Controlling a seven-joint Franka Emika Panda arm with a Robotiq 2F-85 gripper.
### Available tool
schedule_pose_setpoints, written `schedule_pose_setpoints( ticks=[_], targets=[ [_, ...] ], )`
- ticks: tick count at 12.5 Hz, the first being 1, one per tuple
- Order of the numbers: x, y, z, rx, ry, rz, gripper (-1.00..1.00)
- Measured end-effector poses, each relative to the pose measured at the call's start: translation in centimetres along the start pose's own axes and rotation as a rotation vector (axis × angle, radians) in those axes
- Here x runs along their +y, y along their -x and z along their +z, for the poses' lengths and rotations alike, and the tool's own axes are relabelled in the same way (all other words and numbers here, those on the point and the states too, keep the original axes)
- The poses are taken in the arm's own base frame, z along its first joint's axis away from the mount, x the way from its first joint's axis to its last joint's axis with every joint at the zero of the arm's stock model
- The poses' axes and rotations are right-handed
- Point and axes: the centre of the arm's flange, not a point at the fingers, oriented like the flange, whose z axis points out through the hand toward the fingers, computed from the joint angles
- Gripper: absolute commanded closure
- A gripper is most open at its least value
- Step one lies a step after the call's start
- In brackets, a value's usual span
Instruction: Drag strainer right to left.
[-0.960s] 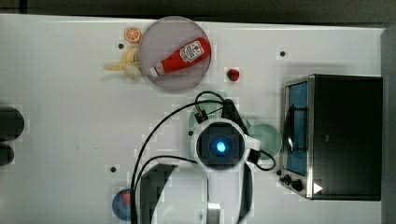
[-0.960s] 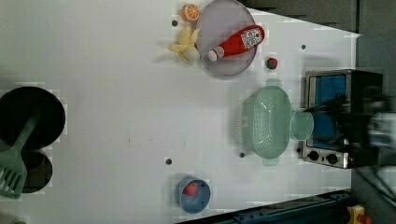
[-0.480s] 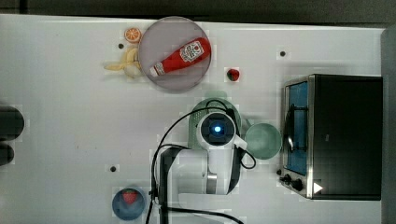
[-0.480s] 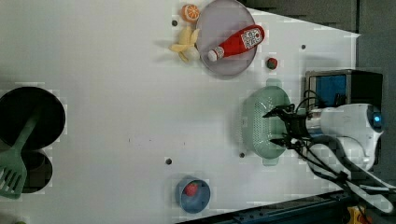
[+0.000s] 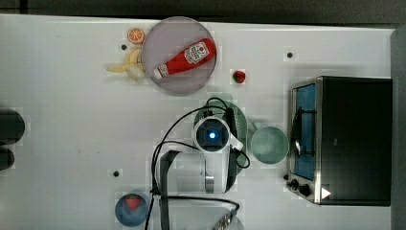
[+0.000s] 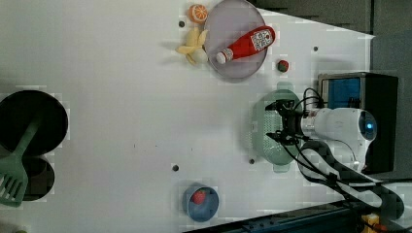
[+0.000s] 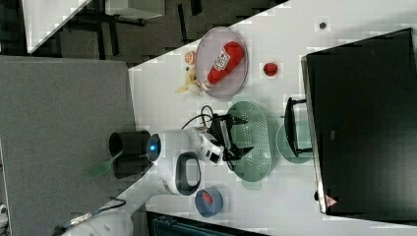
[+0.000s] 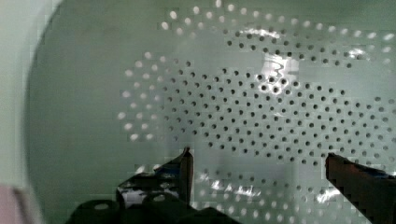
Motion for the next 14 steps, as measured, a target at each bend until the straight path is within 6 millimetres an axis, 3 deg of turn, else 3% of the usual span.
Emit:
schedule_pose_setpoints(
  ticks=[4, 7, 11, 14],
  targets=[
    [2.0, 0.3, 3.0, -0.010, 0.064, 0.062, -1.00],
    [0.9, 3.7, 2.4, -0.027, 0.042, 0.067, -1.00],
    [-0.7, 9.8, 0.9, -0.058, 0.001, 0.024, -1.00],
    [-0.6, 11.3, 0.2, -0.062, -0.007, 0.026, -1.00]
  ],
)
